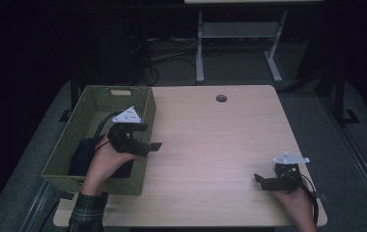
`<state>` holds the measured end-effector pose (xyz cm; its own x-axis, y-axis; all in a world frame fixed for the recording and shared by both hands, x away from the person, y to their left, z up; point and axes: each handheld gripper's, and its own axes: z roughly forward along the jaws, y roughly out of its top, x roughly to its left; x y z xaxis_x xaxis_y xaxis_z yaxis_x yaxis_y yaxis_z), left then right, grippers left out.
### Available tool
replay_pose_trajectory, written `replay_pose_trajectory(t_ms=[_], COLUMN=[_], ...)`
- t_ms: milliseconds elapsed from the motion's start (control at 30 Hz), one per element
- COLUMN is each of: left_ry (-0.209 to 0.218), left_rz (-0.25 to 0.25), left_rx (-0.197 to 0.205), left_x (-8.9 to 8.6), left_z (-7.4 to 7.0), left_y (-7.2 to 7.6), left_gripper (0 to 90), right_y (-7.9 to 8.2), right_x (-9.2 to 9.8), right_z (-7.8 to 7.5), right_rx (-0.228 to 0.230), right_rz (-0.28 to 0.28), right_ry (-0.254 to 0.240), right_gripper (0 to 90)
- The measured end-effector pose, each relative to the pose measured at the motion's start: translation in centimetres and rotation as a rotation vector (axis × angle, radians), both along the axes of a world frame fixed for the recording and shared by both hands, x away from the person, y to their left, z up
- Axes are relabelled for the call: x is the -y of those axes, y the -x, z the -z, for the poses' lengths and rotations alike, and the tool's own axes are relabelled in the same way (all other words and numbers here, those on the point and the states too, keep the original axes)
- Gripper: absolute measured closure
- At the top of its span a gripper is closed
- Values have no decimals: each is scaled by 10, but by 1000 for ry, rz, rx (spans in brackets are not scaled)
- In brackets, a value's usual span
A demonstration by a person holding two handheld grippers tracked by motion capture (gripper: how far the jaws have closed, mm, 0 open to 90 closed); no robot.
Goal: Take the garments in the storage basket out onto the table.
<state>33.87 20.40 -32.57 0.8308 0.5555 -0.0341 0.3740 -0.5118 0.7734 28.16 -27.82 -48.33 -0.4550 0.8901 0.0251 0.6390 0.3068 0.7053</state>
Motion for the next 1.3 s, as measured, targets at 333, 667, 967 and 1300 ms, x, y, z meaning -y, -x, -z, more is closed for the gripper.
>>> replay_pose_trajectory(t_ms=[333, 667, 967, 1300], left_ry=[-12, -30, -77, -121], left_rz=[-43, -121, -179, -213], left_rx=[3, 18, 14, -15], left_x=[-21, -51, -71, -93], left_z=[-7, -13, -14, -4], left_y=[1, 4, 10, 18], left_gripper=[142, 143, 143, 142], right_y=[0, 0, 0, 0], right_x=[0, 0, 0, 0], right_z=[0, 0, 0, 0], right_rx=[-3, -3, -3, -3], right_rz=[-1, 0, 0, 1], right_ry=[0, 0, 0, 1], right_gripper=[26, 27, 27, 26])
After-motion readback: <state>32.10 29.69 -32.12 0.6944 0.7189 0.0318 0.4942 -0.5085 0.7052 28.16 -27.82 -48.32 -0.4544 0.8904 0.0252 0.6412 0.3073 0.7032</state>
